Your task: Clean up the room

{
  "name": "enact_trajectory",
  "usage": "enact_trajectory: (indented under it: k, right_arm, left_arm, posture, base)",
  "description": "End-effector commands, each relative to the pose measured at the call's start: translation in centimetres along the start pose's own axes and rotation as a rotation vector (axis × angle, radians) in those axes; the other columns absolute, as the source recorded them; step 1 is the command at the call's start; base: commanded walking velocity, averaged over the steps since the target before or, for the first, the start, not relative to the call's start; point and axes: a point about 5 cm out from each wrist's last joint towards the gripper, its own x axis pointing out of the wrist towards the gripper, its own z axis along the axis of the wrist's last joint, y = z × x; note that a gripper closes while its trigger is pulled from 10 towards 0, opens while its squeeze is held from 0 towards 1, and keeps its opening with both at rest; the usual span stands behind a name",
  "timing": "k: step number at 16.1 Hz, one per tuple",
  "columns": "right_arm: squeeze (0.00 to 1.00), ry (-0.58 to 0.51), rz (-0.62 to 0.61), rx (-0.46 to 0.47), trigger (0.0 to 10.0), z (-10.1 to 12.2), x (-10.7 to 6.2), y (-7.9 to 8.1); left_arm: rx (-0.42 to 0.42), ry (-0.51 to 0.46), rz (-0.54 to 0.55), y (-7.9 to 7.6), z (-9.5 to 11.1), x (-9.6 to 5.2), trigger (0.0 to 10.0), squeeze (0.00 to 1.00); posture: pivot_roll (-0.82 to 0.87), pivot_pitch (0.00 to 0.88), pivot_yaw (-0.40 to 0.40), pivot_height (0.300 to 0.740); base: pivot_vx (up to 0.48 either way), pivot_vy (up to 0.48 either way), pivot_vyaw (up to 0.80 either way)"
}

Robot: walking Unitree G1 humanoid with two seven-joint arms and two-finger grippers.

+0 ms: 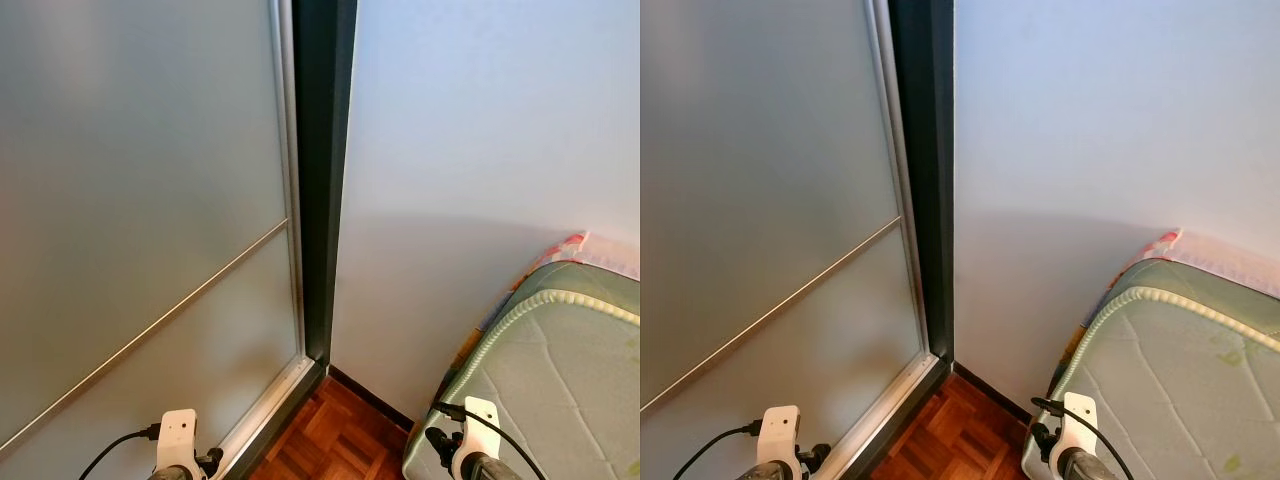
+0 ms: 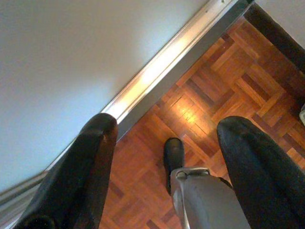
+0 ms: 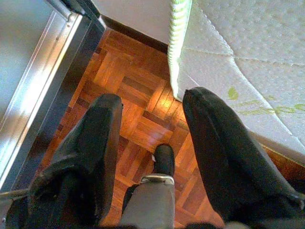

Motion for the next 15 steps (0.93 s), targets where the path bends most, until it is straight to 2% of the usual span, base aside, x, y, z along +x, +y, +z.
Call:
enact_trajectory:
  k: [1, 2, 4, 15]
  right_arm:
    - [0.0, 0.012, -0.003, -0.014, 10.0, -0.06, -0.02, -0.11]
    - [0.0, 0.003, -0.012, 0.007, 10.0, 0.12, -0.01, -0.19]
    - [0.0, 0.002, -0.009, -0.014, 10.0, 0.31, 0.01, -0.21]
    - [0.0, 0.02, -0.003, -0.046, 10.0, 0.58, 0.04, -0.24]
  left_arm:
    - [0.006, 0.002, 0.005, 0.06, 0.34, 0.07, 10.0, 0.0]
    - [0.01, 0.0, 0.005, 0.02, 0.48, 0.1, 10.0, 0.0]
    - [0.001, -0.006, 0.006, 0.0, 0.74, 0.14, 10.0, 0.0]
    - [-0.018, -0.014, 0.005, -0.02, 1.06, 0.19, 10.0, 0.0]
  posture:
    - [0.02, 0.0, -0.025, 0.74]
    - [0.03, 0.0, -0.03, 0.74]
    - [0.03, 0.0, -0.032, 0.74]
    - [0.04, 0.0, -0.043, 0.74]
  base:
    - [0.0, 0.0, 0.0]
    - [0.0, 0.0, 0.0]
    - [0.0, 0.0, -0.21]
    - [0.0, 0.0, -0.69]
